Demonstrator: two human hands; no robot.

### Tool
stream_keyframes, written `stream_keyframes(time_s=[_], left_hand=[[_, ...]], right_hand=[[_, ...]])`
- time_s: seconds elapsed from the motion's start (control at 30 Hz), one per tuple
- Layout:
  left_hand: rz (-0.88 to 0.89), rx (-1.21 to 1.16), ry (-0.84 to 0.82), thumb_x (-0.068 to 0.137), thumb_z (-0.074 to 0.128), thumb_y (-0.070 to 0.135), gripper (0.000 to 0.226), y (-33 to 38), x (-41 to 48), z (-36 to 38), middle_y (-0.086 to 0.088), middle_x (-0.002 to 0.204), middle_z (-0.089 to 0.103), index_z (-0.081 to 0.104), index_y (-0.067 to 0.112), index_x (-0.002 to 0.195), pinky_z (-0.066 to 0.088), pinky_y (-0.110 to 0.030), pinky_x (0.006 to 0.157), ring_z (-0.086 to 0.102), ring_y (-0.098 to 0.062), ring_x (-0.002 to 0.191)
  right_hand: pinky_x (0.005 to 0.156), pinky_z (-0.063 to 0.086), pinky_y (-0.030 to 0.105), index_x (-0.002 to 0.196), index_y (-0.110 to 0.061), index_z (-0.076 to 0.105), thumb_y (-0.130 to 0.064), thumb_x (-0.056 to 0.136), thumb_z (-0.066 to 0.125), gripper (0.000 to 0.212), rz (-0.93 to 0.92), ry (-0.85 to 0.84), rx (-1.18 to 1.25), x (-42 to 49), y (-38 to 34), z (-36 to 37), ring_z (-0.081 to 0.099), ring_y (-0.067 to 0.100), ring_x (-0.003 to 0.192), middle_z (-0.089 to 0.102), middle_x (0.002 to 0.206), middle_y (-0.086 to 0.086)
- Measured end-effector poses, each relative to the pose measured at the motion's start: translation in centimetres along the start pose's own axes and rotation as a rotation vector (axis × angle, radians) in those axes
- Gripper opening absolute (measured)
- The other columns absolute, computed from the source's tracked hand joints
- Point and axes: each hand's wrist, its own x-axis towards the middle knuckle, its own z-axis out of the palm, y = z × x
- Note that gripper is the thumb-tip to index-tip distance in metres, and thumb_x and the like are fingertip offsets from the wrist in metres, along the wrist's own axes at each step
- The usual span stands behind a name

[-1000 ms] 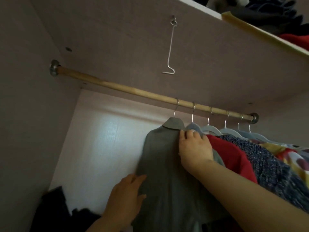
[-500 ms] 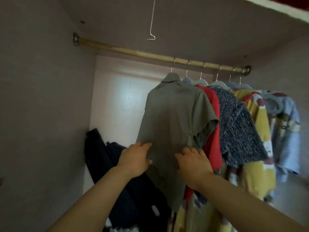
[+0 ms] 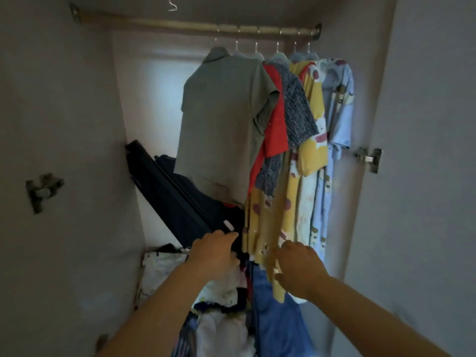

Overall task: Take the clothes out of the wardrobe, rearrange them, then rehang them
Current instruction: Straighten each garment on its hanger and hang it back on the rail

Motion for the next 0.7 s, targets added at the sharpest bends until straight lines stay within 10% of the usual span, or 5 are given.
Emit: stream_keyframes(time_s=[0.7], left_hand=[[0.994, -0.005, -0.17, 0.092, 0.049, 0.044, 0.049, 19.8, -30.9, 11.3, -0.001, 0.133, 0.046, 0.039, 0.025, 0.136, 0.037, -0.031, 0.097, 0.046, -0.023, 0.122]], right_hand=[[0.105, 0.03, 0.035, 0.135, -0.021, 0.042, -0.036, 0.093, 0.052, 0.046, 1.148, -0.133, 0.134, -50.8, -11.6, 4.2, 0.038, 0.025, 0.126, 0.043, 0.134, 0.005]])
